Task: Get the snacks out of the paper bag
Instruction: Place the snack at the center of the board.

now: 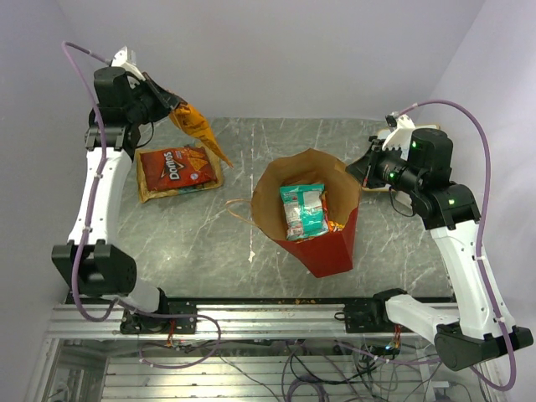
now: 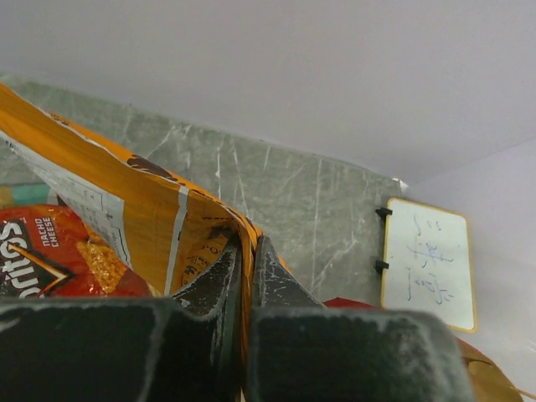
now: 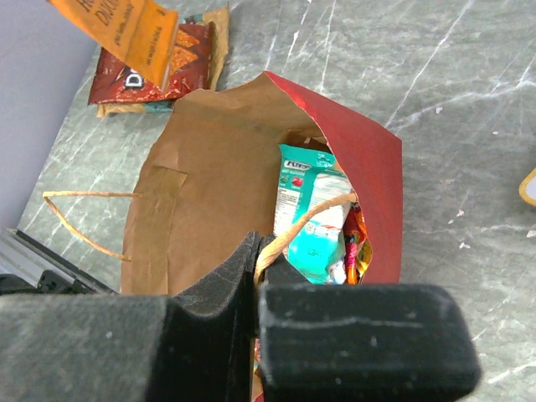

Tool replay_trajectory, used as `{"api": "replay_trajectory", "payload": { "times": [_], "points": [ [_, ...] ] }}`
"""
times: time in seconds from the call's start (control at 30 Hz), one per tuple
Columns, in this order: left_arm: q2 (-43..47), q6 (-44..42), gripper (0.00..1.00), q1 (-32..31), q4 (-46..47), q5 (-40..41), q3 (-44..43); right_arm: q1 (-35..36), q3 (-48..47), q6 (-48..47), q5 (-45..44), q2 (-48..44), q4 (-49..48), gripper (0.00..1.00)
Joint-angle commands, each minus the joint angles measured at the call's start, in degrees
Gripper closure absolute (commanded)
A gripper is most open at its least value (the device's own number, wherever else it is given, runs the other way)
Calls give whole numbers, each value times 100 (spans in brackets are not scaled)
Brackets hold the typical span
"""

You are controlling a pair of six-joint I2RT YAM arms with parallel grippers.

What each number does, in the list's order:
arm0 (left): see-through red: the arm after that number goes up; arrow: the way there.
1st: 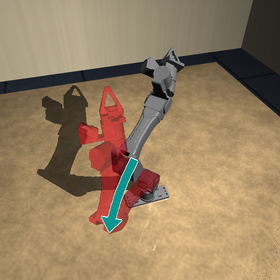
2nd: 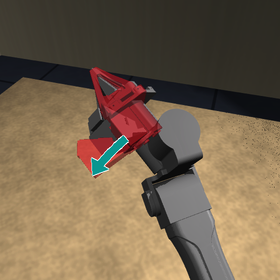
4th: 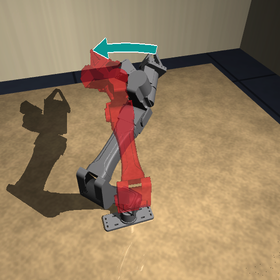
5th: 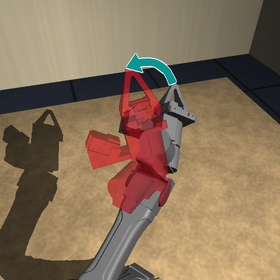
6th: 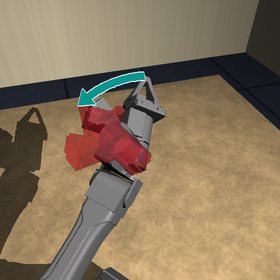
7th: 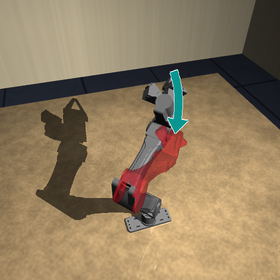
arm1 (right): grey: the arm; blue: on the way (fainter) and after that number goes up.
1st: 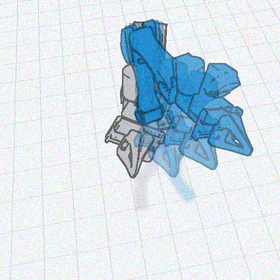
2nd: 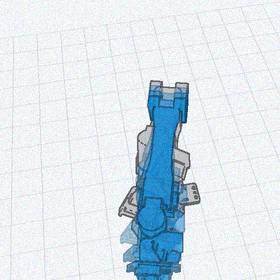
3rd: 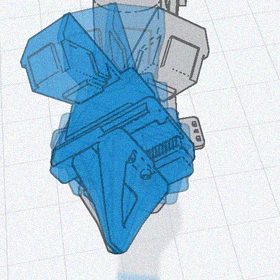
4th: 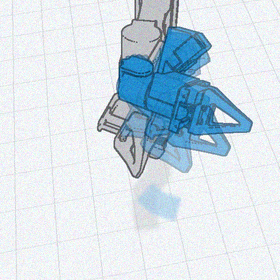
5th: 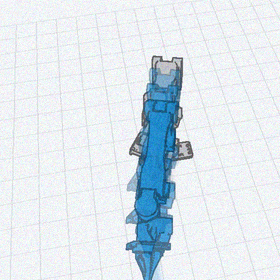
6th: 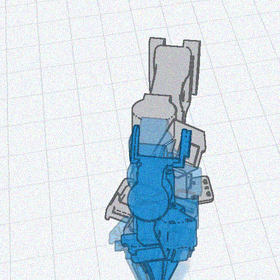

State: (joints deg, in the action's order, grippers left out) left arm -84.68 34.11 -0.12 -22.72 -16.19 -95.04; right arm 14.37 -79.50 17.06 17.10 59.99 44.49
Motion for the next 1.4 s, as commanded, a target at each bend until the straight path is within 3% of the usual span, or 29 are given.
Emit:
{"api": "replay_trajectory", "payload": {
  "times": [0.0, 0.5, 0.7, 1.0, 1.37],
  "points": [
    [-208, -155, 93, 188, 966, -563, 56, 22, -118, -51, -106, -13, -4, 100],
    [-955, -227, 93, 803, 2329, -977, 879, 25, -136, -61, -228, 44, -11, 100],
    [-938, -409, 93, 1259, 2794, -1199, 1809, 29, -118, -59, -215, 59, -21, 100],
    [-788, -706, 93, 1589, 2841, -1172, 2858, 27, -118, -45, -165, 86, -27, 100],
    [-1083, -1279, 93, 1990, 2182, -1307, 2975, 22, -142, -40, -131, 104, -28, 100]
  ]
}}
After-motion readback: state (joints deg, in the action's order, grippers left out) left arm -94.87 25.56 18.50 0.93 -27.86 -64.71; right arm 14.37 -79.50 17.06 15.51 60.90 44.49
